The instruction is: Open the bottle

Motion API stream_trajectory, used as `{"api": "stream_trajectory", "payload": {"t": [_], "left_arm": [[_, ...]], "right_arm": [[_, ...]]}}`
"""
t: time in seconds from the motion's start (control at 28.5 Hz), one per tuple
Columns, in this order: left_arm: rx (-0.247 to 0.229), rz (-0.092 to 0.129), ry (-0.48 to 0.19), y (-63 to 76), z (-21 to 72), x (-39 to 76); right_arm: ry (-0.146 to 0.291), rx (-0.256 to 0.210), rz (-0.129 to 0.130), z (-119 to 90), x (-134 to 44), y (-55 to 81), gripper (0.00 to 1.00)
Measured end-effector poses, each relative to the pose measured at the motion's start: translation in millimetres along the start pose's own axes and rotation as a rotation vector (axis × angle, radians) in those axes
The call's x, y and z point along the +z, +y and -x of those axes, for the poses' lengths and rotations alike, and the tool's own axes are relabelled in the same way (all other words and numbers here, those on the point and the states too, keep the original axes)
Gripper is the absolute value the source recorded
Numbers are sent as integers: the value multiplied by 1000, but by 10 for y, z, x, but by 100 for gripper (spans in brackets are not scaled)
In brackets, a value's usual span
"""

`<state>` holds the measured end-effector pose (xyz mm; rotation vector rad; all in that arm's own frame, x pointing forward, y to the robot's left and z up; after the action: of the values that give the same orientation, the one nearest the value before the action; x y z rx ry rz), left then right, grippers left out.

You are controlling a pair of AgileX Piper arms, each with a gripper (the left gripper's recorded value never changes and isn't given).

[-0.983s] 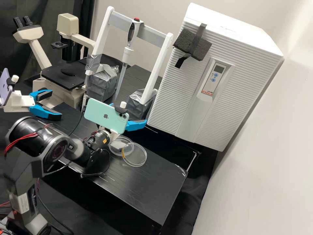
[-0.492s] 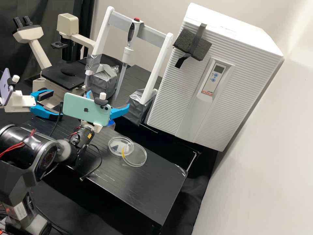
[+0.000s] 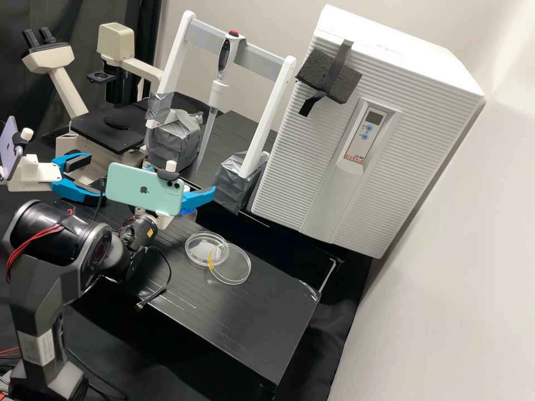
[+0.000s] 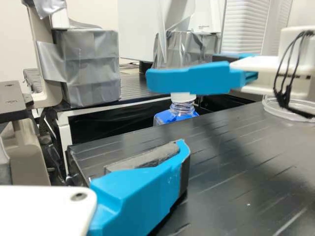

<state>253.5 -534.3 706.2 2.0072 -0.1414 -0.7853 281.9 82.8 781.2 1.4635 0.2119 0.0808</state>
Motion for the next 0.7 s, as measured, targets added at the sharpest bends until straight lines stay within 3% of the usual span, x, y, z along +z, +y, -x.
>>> {"api": "stream_trajectory", "payload": {"t": [0.14, 0.39, 0.42, 0.7], "left_arm": [[0, 0, 0, 0, 0, 0], [0, 0, 0, 0, 0, 0], [0, 0, 0, 0, 0, 0], [-1, 0, -2, -2, -1, 6]], "right_arm": [[-18, -32, -1, -18, 31, -69, 100], [-26, -38, -2, -45, 36, -75, 100], [-24, -36, -2, -50, 33, -72, 0], [-28, -33, -2, -60, 42, -64, 0]]}}
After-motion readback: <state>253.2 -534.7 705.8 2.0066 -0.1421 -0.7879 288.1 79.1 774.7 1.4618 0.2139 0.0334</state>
